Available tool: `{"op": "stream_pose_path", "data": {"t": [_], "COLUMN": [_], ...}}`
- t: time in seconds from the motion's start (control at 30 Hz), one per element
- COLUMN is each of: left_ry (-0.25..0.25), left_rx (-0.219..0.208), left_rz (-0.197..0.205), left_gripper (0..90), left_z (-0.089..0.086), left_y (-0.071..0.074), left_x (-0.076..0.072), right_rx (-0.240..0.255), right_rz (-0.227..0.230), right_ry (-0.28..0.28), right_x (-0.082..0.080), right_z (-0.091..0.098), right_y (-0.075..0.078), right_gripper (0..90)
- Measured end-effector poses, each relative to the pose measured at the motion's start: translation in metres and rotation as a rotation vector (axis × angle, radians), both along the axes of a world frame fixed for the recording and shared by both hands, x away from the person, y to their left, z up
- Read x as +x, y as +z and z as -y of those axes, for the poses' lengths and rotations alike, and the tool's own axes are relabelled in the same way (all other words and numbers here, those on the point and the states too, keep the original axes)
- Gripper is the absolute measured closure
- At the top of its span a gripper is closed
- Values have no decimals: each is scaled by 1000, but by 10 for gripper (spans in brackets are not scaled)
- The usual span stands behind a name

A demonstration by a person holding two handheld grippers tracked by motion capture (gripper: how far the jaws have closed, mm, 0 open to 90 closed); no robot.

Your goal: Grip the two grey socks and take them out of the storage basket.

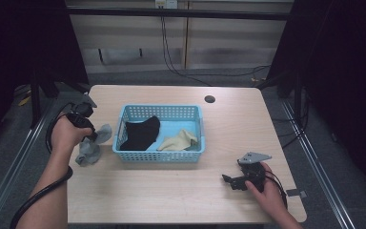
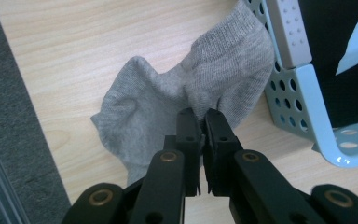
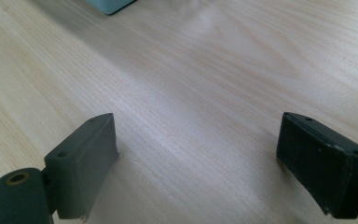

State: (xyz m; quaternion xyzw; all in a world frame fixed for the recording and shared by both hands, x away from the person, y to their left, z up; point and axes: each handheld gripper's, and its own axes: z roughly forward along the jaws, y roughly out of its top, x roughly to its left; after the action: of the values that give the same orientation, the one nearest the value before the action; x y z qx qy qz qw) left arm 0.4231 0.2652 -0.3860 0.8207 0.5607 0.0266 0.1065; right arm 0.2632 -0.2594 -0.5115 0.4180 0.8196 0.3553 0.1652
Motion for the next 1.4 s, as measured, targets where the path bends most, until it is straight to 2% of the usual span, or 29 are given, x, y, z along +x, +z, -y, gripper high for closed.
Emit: {"op": "stream_pose_path", "data": {"t": [0.1, 0.17, 0.27, 0.4, 0.53, 0.6, 0.87, 1.33, 1.4], "left_ry": [-1, 11, 4, 6, 5, 16, -16, -100, -112], "left_rx": [-4, -20, -21, -38, -48, -66, -84, -141, -162], "left_rz": [15, 26, 47, 53, 64, 78, 119, 155, 157], "left_gripper": [829, 784, 728, 691, 607, 539, 369, 335, 329], "left_z": [1, 2, 3, 4, 4, 4, 6, 16, 18], "left_y": [-1, 1, 4, 6, 5, 5, 6, 8, 8], "left_x": [1, 1, 0, -1, -2, -2, -5, -27, -32], "right_rx": [0, 0, 0, 0, 0, 0, -1, 0, -1], "right_rz": [0, 0, 0, 0, 0, 1, 1, 0, 0], "right_ry": [0, 0, 0, 0, 0, 1, 1, 0, 0], "right_x": [0, 0, 0, 0, 0, 0, 0, 0, 0], "right_z": [0, 0, 0, 0, 0, 0, 0, 0, 0], "right_y": [0, 0, 0, 0, 0, 0, 0, 0, 0], "right_gripper": [116, 115, 116, 116, 115, 116, 115, 115, 115]}}
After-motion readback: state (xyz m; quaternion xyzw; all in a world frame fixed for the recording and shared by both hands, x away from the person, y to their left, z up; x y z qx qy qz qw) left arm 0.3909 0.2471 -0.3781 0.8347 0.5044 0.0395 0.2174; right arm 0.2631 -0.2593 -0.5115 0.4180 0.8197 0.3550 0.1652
